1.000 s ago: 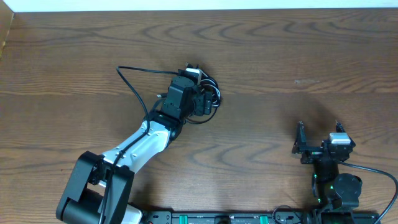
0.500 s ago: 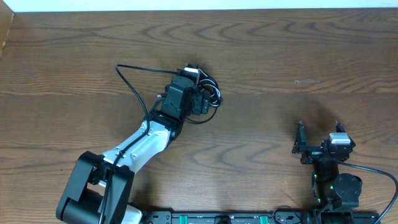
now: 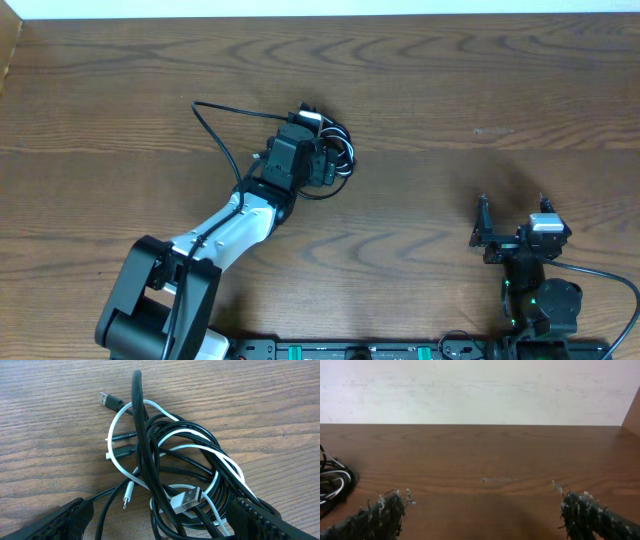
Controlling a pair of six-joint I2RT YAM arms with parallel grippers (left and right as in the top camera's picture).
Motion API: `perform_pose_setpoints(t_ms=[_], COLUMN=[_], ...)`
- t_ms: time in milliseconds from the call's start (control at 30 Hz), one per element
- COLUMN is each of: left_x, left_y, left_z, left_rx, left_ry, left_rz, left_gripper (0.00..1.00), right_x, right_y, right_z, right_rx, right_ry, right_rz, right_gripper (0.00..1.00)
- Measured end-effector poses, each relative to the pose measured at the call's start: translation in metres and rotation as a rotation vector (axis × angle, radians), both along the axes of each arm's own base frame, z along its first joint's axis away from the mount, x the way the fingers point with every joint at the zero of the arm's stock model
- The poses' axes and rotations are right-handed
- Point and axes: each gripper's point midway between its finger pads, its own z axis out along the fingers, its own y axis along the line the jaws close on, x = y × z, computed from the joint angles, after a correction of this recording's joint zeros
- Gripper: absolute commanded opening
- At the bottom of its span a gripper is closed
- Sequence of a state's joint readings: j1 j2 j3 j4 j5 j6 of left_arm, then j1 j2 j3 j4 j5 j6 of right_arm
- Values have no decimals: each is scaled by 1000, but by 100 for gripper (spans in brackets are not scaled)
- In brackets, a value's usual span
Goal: Untangle cables
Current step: 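Close the left gripper on a black cable loop in the bundle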
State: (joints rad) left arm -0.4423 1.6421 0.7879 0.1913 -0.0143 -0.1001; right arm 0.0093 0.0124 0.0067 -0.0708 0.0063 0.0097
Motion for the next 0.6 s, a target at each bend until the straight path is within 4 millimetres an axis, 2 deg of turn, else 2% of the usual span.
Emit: perform_pose_setpoints(t_ms=[67,100,133,167,433,600], left_x=[0,0,0,0,-2,0], left_y=[0,0,0,0,1,1], left_z=[-1,-1,-2,-3,-19,-25], left_rx=[1,1,4,5,27,30], left_ry=[2,3,4,7,40,45], left_rz=[0,0,-2,-2,-3,-3], left_gripper=[86,80,70,66,61,53], right_x=[0,0,0,0,0,0], right_y=[0,0,0,0,0,0], right_z=[0,0,0,0,0,0], right_rx=[0,0,0,0,0,0], right_ry=[0,0,0,0,0,0], right_rz=[0,0,0,0,0,0], right_gripper=[99,99,99,99,99,99])
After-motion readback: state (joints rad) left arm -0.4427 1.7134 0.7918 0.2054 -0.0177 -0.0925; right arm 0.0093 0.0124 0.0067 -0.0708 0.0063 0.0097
